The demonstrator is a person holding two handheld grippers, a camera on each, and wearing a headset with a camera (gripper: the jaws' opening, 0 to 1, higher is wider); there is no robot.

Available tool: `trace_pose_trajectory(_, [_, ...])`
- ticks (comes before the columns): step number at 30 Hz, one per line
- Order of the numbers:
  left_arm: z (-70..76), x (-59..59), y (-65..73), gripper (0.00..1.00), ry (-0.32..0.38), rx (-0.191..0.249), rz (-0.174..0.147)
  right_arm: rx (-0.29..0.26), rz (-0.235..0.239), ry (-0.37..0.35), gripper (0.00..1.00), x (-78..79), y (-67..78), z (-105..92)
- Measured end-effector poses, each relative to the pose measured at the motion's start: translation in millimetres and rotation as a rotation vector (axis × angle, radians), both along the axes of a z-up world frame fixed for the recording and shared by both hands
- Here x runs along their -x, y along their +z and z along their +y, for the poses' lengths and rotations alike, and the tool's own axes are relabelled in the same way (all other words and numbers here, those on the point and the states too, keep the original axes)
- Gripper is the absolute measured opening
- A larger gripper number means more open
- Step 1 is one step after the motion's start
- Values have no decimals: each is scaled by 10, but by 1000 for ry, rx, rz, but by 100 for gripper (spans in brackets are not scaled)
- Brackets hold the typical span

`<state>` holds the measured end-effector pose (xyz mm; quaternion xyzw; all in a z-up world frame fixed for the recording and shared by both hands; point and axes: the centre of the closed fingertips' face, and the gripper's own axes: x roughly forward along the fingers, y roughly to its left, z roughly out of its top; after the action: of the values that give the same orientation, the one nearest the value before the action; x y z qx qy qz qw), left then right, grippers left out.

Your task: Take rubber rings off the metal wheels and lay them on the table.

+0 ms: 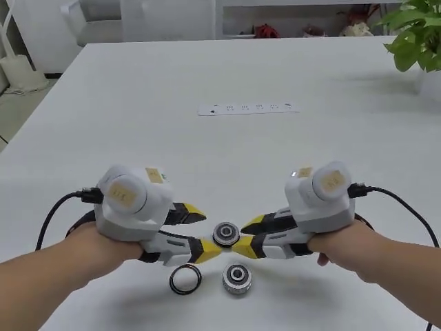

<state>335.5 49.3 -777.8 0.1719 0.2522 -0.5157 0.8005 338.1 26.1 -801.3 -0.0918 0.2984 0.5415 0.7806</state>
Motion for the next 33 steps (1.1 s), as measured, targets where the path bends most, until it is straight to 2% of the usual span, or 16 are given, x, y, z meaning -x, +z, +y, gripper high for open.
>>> trace_pose_trajectory(9, [-75,-43,-5,34,2,11,10,3,-4,3,21,-3,-13,-2])
trace_pose_trajectory(33, [-202,-145,-127,18,2,-22,25,6,-2,2,21,-8,-48,-16])
